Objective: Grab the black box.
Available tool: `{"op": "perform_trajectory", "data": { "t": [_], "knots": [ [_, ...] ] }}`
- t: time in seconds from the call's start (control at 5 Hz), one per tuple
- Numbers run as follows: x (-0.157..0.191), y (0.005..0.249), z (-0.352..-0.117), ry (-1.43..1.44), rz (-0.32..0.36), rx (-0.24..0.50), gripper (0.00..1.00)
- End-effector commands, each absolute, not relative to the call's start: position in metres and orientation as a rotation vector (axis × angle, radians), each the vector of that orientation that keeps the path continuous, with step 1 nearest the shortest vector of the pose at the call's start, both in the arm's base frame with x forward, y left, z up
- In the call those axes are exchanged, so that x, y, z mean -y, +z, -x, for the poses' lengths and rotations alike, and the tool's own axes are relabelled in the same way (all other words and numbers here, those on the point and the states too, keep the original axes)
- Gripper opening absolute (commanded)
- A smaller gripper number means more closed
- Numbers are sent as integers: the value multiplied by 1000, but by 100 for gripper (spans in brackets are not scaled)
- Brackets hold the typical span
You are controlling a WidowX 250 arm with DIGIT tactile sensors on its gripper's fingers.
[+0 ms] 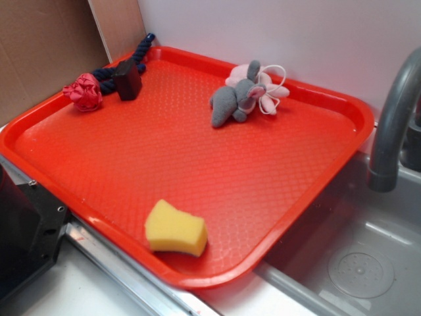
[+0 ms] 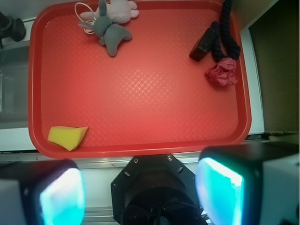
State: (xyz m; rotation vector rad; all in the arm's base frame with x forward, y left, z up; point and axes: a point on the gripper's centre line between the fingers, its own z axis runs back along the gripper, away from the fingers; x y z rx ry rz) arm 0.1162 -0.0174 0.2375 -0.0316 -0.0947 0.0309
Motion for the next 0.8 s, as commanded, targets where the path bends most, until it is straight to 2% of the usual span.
{"op": "perform_trajectory", "data": {
  "t": [0.0,0.2,0.4,0.6],
  "knots": [
    [17,238,-116,31,32,95,100],
    [-23,201,-150,277,-52,90,100],
    [-50,192,-185,530,-71,208,100],
    [-78,166,-205,737,-113,323,100]
  ]
}}
